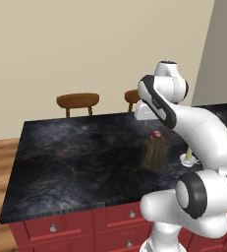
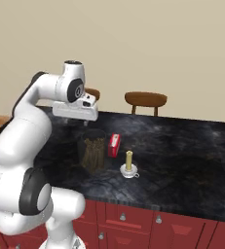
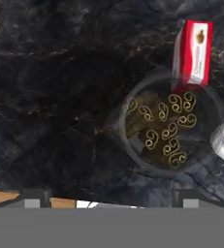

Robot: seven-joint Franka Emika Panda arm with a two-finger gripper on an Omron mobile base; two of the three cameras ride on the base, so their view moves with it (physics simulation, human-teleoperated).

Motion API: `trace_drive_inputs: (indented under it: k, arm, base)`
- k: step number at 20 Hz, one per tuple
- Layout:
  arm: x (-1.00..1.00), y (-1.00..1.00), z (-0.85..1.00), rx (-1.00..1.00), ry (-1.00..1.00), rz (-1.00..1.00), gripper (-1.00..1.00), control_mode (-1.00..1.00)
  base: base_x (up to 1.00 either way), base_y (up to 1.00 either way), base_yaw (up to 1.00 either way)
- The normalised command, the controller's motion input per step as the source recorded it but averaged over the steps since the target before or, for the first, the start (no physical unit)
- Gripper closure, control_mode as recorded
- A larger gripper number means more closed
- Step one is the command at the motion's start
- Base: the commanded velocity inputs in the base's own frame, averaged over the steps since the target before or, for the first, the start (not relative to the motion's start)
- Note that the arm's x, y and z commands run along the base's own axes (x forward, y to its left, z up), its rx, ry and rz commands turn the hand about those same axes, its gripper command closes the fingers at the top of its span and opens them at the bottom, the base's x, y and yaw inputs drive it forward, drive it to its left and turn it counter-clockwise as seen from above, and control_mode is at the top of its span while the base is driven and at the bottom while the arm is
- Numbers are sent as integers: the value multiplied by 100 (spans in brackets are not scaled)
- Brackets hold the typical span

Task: Pick the jar and candle from the dining table and place them in the open cabinet. Close the cabinet after placing the objects.

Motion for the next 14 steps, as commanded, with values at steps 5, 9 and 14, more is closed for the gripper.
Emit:
trace_drive_inputs:
  k: [5,9,14]
  arm:
    - [36,0,-1,2,0,0,-100,-100]
    - [38,-2,-1,3,0,0,-100,-100]
    - [10,-9,-5,2,0,0,-100,-100]
  base:
    - [0,0,0]
    - [0,0,0]
    - [0,0,0]
